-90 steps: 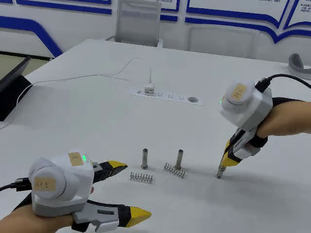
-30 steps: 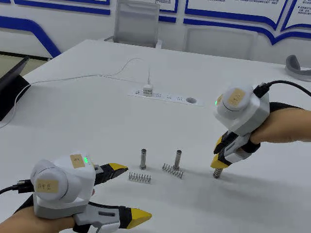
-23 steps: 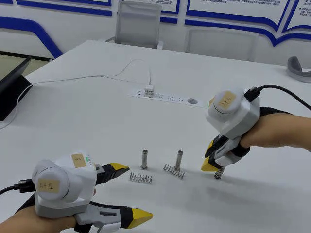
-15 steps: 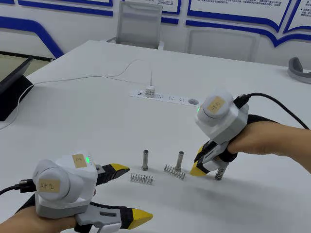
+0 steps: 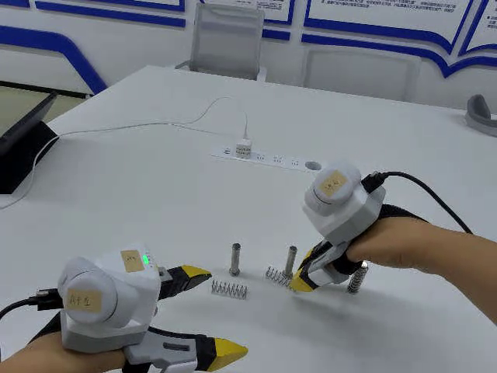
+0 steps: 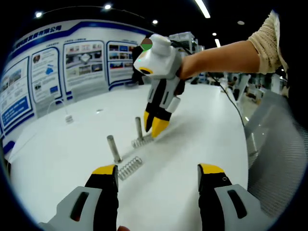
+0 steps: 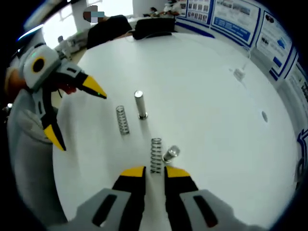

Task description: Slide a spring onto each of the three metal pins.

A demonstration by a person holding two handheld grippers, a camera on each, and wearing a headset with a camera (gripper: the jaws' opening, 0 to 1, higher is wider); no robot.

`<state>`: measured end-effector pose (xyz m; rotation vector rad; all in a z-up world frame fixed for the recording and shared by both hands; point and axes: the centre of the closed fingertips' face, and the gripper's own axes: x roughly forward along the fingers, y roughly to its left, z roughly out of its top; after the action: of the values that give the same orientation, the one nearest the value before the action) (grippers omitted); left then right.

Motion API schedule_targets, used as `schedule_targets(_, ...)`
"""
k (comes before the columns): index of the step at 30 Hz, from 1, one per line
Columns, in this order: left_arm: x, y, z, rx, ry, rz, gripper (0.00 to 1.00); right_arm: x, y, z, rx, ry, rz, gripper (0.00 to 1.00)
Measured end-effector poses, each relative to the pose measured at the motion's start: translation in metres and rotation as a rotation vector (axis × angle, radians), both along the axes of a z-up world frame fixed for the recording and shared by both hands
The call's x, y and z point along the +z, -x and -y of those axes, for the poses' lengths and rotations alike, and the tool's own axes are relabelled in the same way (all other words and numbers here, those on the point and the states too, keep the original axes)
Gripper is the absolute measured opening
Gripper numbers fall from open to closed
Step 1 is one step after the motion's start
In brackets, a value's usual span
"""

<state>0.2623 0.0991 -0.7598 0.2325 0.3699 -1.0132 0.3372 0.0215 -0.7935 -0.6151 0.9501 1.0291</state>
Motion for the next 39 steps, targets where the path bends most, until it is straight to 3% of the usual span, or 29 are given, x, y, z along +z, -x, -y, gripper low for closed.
schedule_targets(22, 0.001, -0.001, 0.002, -0.001, -0.005, 0.002, 0.67, -0.015, -0.001, 0.001, -0.007, 0.029, -0.013, 0.12)
schedule_targets(30, 0.001, 0.000, 0.004, -0.014, -0.015, 0.003, 0.66, -0.003, 0.016, 0.011, 0.054, 0.049, 0.010, 0.12)
schedule_targets(39, 0.005, 0.001, 0.011, -0.039, -0.011, 0.006, 0.64, 0.019, 0.043, 0.011, 0.178, 0.054, 0.062, 0.12)
